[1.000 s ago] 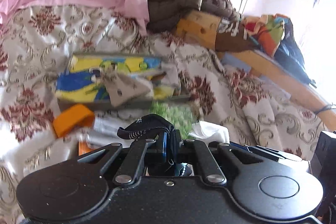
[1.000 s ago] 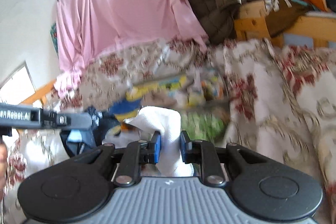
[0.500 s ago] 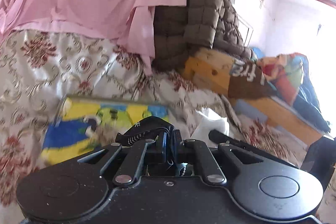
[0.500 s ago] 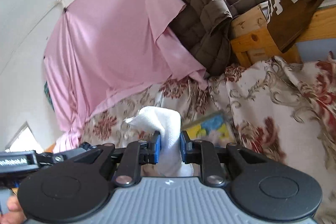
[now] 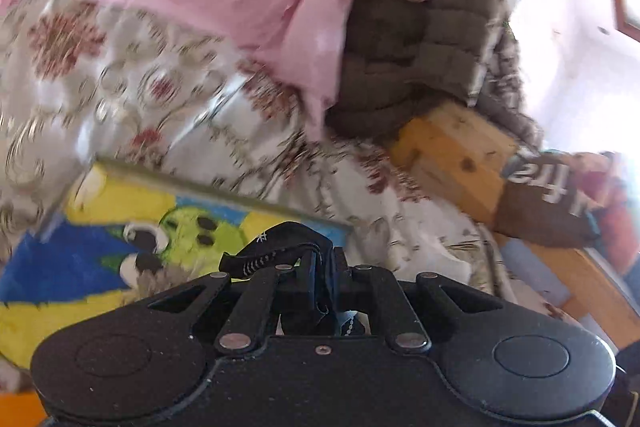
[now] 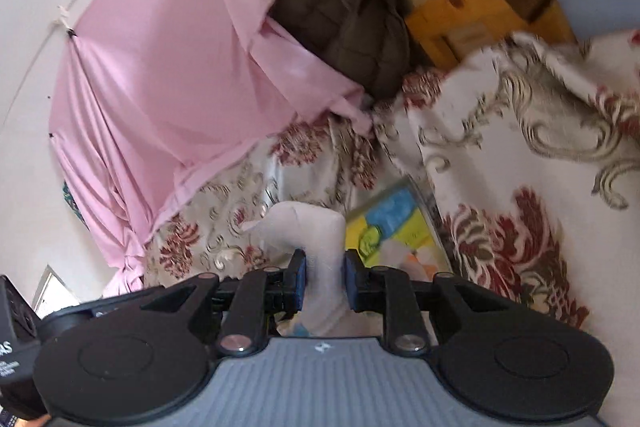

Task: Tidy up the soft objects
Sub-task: 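Carry the sock and tissue over the cartoon tray and lower them, then open both tools to release the sock and tissue into the tray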

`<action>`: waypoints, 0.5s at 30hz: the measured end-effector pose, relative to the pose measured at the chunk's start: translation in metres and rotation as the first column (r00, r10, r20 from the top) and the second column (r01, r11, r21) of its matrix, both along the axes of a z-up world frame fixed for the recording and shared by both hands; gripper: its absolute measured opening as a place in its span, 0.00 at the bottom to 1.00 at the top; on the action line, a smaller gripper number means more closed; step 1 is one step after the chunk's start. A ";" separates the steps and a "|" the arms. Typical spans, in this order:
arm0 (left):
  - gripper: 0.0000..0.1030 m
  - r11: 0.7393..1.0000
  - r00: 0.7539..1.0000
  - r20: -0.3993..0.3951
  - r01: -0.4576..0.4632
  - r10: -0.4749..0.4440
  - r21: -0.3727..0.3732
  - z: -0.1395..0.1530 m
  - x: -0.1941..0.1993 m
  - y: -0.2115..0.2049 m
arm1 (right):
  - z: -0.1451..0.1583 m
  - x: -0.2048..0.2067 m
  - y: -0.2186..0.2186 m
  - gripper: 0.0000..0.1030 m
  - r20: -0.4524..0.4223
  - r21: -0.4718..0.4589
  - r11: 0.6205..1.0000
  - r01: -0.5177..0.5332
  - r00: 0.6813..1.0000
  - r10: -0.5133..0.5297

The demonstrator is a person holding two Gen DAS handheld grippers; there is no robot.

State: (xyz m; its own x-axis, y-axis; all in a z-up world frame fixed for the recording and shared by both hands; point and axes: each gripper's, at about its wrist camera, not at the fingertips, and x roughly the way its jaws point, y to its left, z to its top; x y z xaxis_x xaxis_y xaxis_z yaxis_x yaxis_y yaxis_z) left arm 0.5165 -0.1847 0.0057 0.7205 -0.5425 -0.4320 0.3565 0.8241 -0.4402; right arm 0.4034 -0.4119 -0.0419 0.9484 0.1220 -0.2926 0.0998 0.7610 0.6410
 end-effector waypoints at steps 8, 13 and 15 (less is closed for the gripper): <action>0.09 0.987 0.984 -0.131 -0.104 0.120 0.120 -0.033 0.014 0.009 | -0.005 0.009 0.005 0.38 -0.065 0.014 0.999 -0.030 0.997 0.030; 0.17 0.979 0.975 -0.160 -0.129 0.155 0.161 -0.042 0.014 0.015 | -0.005 0.009 0.007 0.53 -0.070 0.027 0.999 -0.045 0.996 0.047; 0.20 0.979 0.975 -0.159 -0.132 0.157 0.156 -0.042 0.013 0.017 | -0.004 0.008 0.007 0.61 -0.065 0.037 0.998 -0.051 0.996 0.053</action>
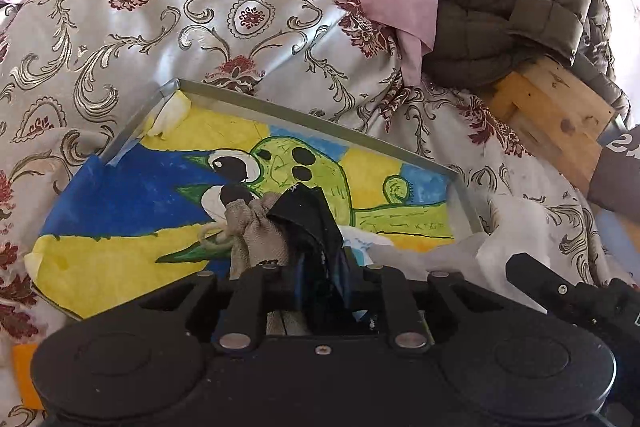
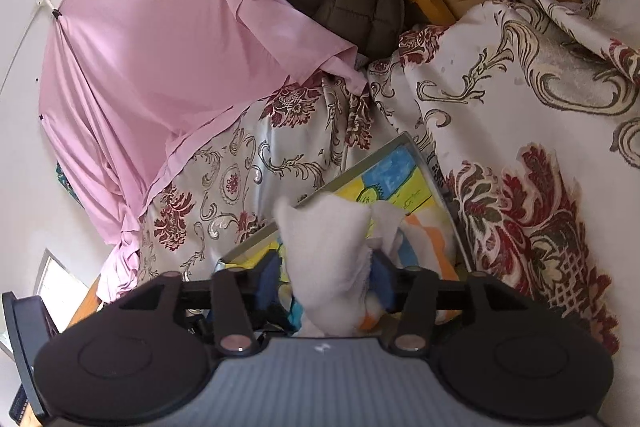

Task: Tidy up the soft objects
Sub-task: 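Open both tools to release the sock and tissue into the tray, then move both open tools back over the remaining pile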

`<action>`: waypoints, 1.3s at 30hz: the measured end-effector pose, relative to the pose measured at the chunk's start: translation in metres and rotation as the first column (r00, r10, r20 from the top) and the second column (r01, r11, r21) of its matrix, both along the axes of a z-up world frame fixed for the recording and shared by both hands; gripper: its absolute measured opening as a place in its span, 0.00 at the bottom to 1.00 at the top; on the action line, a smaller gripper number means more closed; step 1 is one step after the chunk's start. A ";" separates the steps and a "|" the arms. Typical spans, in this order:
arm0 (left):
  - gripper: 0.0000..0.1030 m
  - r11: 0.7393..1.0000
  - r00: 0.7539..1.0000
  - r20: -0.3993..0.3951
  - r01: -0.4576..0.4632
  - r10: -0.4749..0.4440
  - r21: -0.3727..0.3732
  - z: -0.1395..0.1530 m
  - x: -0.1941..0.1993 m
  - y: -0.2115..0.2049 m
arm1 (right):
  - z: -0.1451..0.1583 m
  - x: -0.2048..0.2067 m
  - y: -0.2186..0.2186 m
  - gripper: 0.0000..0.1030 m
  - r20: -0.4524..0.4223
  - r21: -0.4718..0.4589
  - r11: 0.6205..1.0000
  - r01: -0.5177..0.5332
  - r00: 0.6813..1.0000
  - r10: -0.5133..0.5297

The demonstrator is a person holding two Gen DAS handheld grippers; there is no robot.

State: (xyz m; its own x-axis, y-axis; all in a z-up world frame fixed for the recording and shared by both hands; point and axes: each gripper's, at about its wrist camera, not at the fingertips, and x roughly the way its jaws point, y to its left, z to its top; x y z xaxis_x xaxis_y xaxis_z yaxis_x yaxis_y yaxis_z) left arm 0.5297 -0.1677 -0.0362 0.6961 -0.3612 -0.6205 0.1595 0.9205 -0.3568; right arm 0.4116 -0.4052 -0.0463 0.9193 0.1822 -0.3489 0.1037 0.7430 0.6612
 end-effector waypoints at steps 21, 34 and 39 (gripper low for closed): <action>0.75 0.999 0.992 0.124 0.040 -0.036 -0.028 0.048 -0.058 0.009 | 0.054 -0.060 0.000 0.96 0.097 -0.037 0.999 0.015 0.995 -0.011; 0.93 1.000 0.973 0.232 0.016 -0.010 -0.026 0.098 -0.153 0.035 | 0.070 -0.148 0.029 1.00 0.084 -0.221 0.975 -0.003 0.996 0.022; 0.97 1.000 0.968 0.252 0.004 -0.001 -0.011 0.099 -0.199 0.049 | 0.065 -0.192 0.049 1.00 0.087 -0.287 0.958 -0.012 0.995 0.039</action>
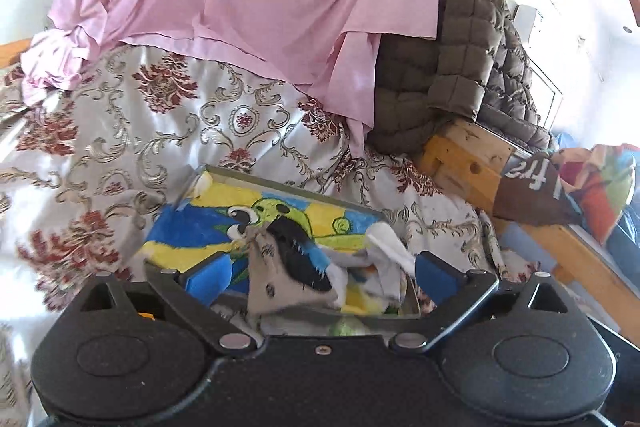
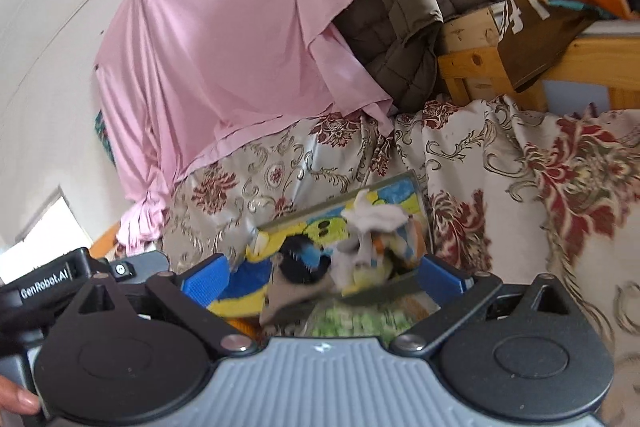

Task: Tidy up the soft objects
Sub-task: 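Move both open tools back over the remaining pile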

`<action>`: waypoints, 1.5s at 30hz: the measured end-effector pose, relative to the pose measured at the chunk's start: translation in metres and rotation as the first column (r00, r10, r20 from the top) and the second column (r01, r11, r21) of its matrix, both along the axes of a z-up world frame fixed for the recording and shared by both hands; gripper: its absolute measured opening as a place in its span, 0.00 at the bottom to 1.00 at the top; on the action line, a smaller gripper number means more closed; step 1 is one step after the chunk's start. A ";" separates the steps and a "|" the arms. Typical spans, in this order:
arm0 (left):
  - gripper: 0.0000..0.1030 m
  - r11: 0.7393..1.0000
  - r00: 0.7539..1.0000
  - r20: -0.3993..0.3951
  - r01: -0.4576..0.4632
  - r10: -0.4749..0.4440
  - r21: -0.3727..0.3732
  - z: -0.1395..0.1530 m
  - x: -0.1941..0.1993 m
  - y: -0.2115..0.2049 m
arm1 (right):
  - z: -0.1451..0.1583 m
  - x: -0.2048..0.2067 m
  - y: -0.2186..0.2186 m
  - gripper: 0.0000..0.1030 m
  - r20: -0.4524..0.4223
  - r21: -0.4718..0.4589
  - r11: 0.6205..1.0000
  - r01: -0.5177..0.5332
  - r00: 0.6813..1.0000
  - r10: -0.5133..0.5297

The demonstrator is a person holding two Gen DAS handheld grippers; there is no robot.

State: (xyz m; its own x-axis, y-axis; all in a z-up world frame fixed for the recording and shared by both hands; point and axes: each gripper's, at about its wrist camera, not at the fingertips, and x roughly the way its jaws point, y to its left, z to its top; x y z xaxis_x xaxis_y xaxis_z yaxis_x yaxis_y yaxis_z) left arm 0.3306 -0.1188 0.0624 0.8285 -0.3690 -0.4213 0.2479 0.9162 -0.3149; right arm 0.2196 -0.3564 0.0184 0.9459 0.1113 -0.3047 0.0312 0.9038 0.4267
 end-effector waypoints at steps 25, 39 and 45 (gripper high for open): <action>0.99 0.991 0.994 0.042 -0.108 0.105 0.078 -0.042 -0.193 0.081 | -0.021 -0.153 0.082 1.00 -0.013 -0.113 0.993 0.021 1.000 -0.023; 0.99 0.984 0.990 0.051 -0.139 0.134 0.109 -0.051 -0.254 0.098 | -0.023 -0.187 0.125 1.00 -0.091 -0.282 0.959 -0.009 0.996 -0.017; 0.99 0.980 0.988 0.077 -0.143 0.134 0.138 -0.049 -0.265 0.097 | -0.023 -0.193 0.128 1.00 -0.109 -0.302 0.953 -0.006 0.994 -0.029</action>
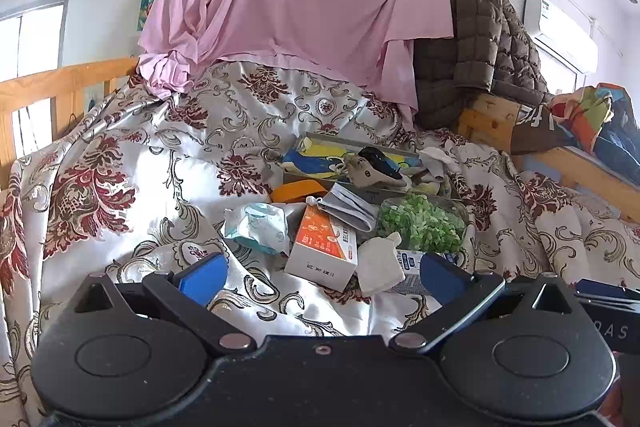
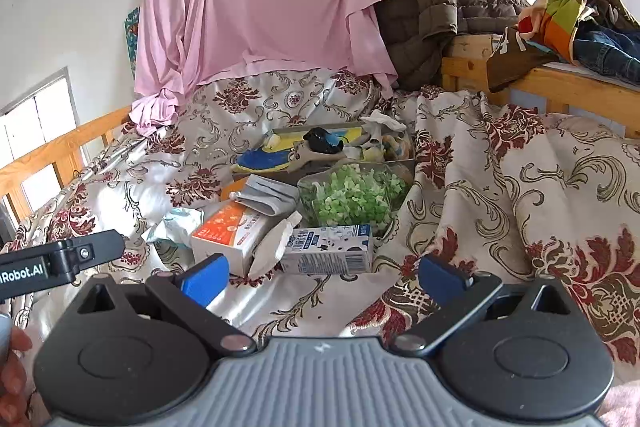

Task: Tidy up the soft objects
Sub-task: 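Move both open tools back over the remaining pile, then lower the left tool onto the blue-white wipe pack while the right tool approaches the white paper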

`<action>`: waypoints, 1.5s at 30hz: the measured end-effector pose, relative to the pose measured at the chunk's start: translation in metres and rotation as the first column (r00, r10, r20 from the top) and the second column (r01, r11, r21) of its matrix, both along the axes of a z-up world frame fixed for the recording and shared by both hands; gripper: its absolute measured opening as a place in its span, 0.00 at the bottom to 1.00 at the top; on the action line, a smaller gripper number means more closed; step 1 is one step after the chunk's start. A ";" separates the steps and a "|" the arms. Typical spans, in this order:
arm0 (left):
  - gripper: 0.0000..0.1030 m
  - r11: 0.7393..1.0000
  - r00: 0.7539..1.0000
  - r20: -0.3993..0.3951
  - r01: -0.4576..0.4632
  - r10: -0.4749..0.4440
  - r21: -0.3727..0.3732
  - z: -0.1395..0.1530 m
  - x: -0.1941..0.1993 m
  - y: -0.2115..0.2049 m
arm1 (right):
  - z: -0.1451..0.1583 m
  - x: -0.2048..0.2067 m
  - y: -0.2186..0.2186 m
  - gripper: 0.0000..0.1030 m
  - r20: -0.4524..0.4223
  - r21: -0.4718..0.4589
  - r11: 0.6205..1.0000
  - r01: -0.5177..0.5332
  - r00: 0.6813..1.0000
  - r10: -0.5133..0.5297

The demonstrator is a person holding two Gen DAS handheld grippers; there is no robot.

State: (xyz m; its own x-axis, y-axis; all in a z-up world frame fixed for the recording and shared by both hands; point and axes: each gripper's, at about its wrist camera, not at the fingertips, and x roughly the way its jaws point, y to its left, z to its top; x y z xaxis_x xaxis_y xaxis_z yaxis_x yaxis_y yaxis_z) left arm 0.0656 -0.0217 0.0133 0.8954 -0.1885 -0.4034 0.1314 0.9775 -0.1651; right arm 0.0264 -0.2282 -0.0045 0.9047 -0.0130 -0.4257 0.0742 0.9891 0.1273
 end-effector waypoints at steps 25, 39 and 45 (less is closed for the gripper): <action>0.99 0.995 0.997 -0.070 -0.025 0.032 0.095 -0.047 0.056 0.026 | -0.019 0.069 0.006 1.00 -0.141 -0.018 0.999 0.035 0.989 -0.037; 0.99 0.999 0.996 -0.091 -0.023 0.027 0.041 -0.061 0.121 0.047 | -0.043 0.134 0.030 1.00 -0.140 -0.133 0.976 -0.171 0.978 0.152; 0.99 0.999 0.993 -0.115 0.019 -0.022 -0.030 -0.069 0.156 0.051 | -0.057 0.147 0.031 1.00 -0.206 -0.058 0.973 -0.225 0.956 0.209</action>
State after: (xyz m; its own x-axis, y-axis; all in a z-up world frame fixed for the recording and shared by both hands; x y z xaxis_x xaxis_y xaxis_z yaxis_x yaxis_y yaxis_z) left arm 0.2211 0.0298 -0.0558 0.8389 -0.2196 -0.4980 0.1301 0.9694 -0.2083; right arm 0.1733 -0.1970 -0.0620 0.7875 0.1329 -0.6018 -0.1277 0.9905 0.0517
